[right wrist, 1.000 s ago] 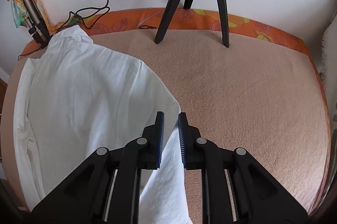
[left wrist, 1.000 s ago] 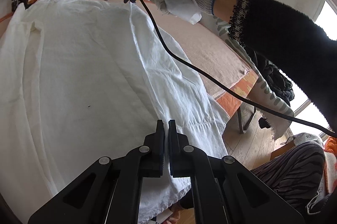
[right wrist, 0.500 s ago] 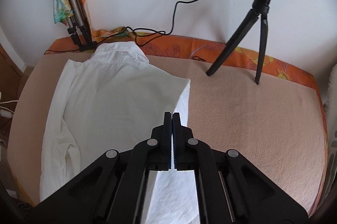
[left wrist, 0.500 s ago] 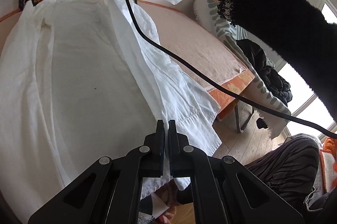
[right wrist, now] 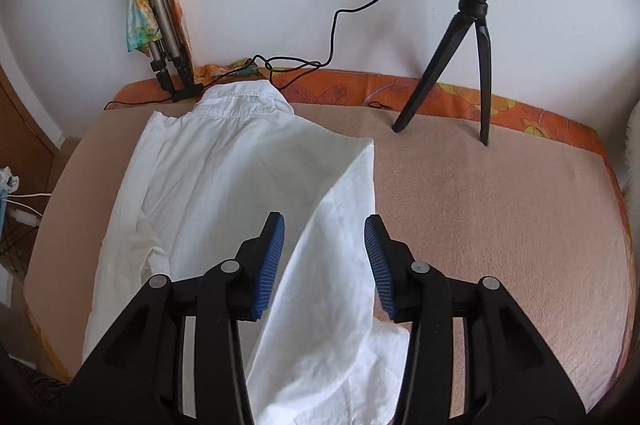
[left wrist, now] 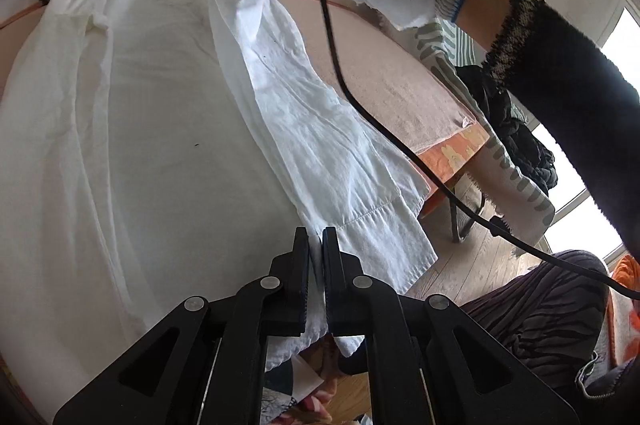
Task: Fold small clothes
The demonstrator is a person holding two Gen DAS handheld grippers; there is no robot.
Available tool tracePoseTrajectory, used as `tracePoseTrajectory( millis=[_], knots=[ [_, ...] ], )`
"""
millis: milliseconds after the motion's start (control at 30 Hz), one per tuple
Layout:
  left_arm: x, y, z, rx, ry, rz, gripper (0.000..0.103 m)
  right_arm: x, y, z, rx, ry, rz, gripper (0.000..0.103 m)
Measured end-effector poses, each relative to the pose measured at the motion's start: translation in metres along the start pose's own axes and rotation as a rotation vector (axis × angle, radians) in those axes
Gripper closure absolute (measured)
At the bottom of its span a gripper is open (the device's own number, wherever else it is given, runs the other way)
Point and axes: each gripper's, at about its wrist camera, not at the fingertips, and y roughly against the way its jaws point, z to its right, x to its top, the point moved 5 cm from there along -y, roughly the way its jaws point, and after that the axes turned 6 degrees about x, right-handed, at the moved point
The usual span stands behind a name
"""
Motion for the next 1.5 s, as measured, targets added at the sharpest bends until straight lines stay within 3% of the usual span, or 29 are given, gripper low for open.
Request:
tracePoseTrajectory(
  millis=[67, 100, 267, 433, 500, 600, 633, 667, 733, 800, 933, 1000, 1033, 1067, 1200, 1367, 1500],
  knots=[
    [0.004, 0.009, -0.001, 0.019, -0.007, 0.018, 0.092, -0.018, 0.011, 0.0, 0.032, -0.003, -0.01, 0.089],
    [0.006, 0.014, -0.002, 0.025, -0.01, 0.029, 0.092, -0.028, 0.012, -0.003, 0.041, 0.009, -0.023, 0.092],
    [0.019, 0.025, -0.011, 0.075, -0.039, 0.061, 0.092, -0.072, -0.02, -0.028, 0.086, 0.057, -0.111, 0.094],
    [0.026, 0.013, -0.019, 0.087, -0.02, 0.048, 0.092, -0.093, -0.063, -0.06, 0.167, 0.097, -0.21, 0.094],
    [0.027, 0.007, -0.018, 0.071, -0.006, 0.038, 0.092, -0.092, -0.049, -0.063, 0.201, 0.108, -0.196, 0.094],
    [0.024, 0.003, -0.012, 0.056, -0.02, 0.028, 0.092, -0.084, -0.006, -0.042, 0.17, 0.099, -0.101, 0.093],
    [0.023, 0.001, -0.009, 0.051, -0.029, 0.022, 0.092, -0.083, 0.007, -0.027, 0.149, 0.079, -0.073, 0.088],
    [0.022, -0.001, -0.006, 0.047, -0.039, 0.017, 0.092, -0.082, 0.017, -0.011, 0.11, 0.059, -0.045, 0.071],
    [0.021, -0.003, -0.002, 0.05, -0.053, 0.012, 0.092, -0.082, 0.03, 0.021, 0.048, 0.019, 0.002, 0.049],
    [0.021, -0.005, 0.0, 0.05, -0.055, 0.009, 0.092, -0.086, 0.03, 0.047, 0.025, -0.038, 0.015, 0.048],
    [0.022, -0.006, -0.002, 0.066, -0.055, 0.013, 0.092, -0.092, 0.004, 0.07, 0.064, -0.108, -0.034, 0.048],
    [0.021, -0.007, -0.005, 0.083, -0.06, 0.013, 0.092, -0.096, -0.009, 0.072, 0.074, -0.123, -0.058, 0.055],
    [0.021, -0.007, -0.008, 0.098, -0.058, 0.016, 0.092, -0.096, -0.015, 0.069, 0.078, -0.12, -0.068, 0.087],
    [0.021, -0.007, -0.011, 0.112, -0.047, 0.018, 0.092, -0.096, -0.019, 0.068, 0.062, -0.108, -0.091, 0.099],
    [0.018, -0.009, -0.027, 0.17, -0.014, 0.009, 0.092, -0.08, -0.021, 0.074, -0.086, -0.047, -0.07, 0.1],
    [0.026, 0.008, -0.028, 0.246, -0.053, 0.077, 0.092, -0.074, -0.004, 0.087, -0.039, -0.139, -0.036, 0.1],
    [0.033, 0.02, -0.028, 0.208, -0.042, 0.108, 0.092, -0.099, 0.028, 0.083, -0.004, -0.136, -0.025, 0.099]
  ],
)
